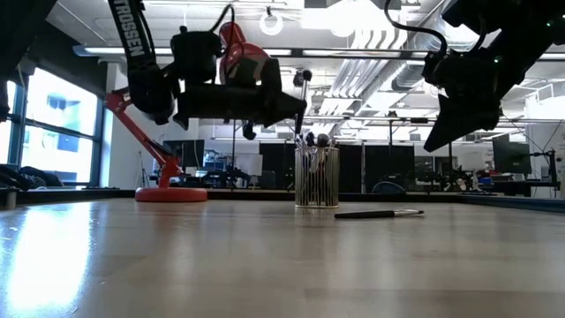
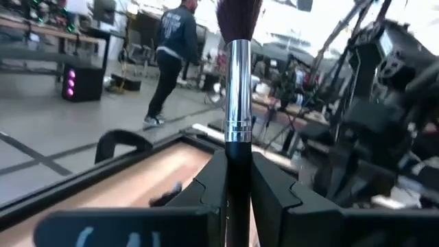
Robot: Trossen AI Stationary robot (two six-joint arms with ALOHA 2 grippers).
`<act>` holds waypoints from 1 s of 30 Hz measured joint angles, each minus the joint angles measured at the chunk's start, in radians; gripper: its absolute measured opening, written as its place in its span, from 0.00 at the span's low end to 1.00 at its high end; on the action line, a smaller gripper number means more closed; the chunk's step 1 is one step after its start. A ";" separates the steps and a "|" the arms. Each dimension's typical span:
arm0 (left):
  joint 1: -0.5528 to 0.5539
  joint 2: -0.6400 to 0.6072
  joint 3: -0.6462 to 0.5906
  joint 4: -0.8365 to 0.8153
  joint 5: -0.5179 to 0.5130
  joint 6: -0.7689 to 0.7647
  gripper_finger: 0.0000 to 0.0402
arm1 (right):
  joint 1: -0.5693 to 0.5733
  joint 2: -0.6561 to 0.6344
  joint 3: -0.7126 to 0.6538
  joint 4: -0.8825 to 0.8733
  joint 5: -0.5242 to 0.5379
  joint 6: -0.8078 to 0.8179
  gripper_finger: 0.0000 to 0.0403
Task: Put items in baskets/containers
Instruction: Put the makeup brush into the wire bin
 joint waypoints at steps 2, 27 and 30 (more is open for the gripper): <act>0.009 0.000 0.000 -0.033 0.015 0.000 0.09 | 0.000 0.000 0.000 0.000 0.019 -0.001 0.01; 0.038 0.000 0.135 -0.373 0.082 0.109 0.15 | -0.048 0.000 0.000 0.000 0.019 -0.003 0.00; 0.038 0.000 0.135 -0.373 0.081 0.109 0.19 | -0.048 0.000 0.000 0.000 0.019 -0.003 0.00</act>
